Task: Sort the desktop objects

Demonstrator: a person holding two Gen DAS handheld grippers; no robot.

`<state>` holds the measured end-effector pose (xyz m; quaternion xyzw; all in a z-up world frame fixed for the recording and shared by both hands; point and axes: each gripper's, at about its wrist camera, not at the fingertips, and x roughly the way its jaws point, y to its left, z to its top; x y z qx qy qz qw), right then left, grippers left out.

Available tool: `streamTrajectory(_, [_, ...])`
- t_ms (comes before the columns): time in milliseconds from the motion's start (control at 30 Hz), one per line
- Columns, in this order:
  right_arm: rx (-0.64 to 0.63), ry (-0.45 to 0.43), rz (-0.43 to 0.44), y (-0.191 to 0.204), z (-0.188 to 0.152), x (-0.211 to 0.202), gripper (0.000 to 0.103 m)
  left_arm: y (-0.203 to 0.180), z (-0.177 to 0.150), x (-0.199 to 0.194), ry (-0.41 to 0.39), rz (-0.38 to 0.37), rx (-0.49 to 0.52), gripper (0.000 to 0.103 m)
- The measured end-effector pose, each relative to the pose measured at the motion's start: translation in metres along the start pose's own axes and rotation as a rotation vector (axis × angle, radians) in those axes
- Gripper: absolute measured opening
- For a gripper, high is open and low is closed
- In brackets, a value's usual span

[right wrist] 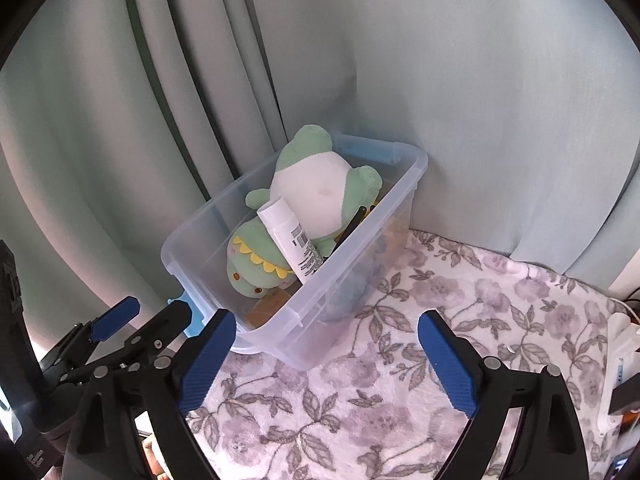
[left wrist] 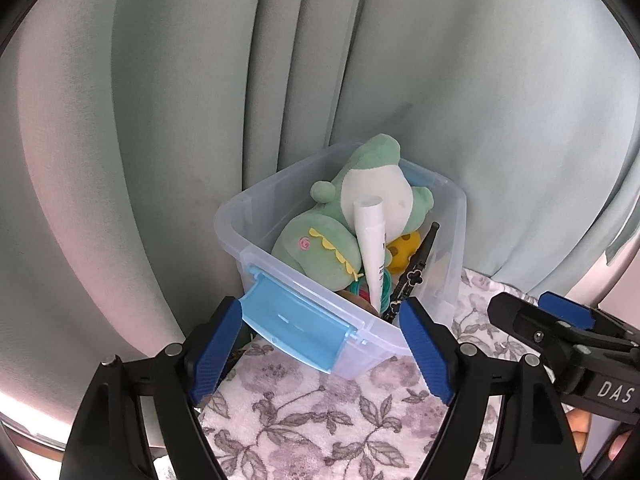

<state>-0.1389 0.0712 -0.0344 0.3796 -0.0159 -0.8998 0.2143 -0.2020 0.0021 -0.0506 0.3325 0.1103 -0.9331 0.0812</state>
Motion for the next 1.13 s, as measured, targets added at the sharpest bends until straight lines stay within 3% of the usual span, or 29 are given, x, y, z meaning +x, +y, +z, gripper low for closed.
streamTrajectory(633, [-0.025,-0.001,-0.01,-0.003,-0.001,-0.009,0.098,-0.006,-0.006,0.003,0.038,-0.074,-0.001,0.082])
streamTrajectory(867, [-0.052,0.009,-0.029,-0.002,0.001,-0.007,0.098,-0.011,-0.007,0.002,0.013,-0.001,0.031,0.083])
streamTrajectory(1133, [-0.048,0.002,-0.021,0.001,0.003,-0.008,0.099,-0.001,-0.004,-0.001,-0.006,-0.005,0.0,0.083])
